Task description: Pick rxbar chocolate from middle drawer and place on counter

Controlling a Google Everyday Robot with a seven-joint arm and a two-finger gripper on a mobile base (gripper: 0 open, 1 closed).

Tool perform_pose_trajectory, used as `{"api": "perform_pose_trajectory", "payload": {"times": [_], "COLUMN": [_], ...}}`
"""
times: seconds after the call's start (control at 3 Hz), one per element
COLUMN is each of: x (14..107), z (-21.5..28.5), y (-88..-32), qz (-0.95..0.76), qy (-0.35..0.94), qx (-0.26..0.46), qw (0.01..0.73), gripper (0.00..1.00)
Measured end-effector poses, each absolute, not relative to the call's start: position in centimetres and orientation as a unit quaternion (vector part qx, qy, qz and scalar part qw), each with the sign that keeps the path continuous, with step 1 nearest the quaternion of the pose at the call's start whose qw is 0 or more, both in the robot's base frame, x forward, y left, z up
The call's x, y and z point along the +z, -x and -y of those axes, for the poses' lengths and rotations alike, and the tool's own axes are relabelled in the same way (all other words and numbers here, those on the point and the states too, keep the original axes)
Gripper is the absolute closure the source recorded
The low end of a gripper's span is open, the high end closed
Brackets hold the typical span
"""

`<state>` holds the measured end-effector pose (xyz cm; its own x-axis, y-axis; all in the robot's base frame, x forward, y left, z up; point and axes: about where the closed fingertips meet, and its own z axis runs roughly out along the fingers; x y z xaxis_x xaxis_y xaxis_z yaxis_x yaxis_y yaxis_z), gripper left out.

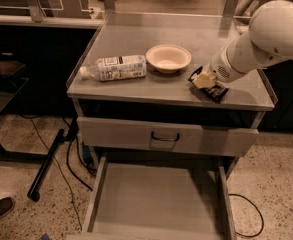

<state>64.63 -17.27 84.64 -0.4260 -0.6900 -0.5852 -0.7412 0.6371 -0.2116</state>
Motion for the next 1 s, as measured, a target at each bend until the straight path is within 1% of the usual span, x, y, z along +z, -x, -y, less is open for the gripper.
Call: {"api": "perform_pose_trajectory", "payload": {"times": [0.33,0.67,1.0], "x": [84.01,84.0,83.99], "z": [16.15,16.09,16.08], "y": [-64.86,-64.9,-64.9], "qz": [-0.84,-0.839,-0.839], "qy": [0.414,0.413,0.413], "qx": [0.063,0.064,0.064], "qw": [0.346,0.348,0.348], "gripper": [0.99,0.81,0.58]}}
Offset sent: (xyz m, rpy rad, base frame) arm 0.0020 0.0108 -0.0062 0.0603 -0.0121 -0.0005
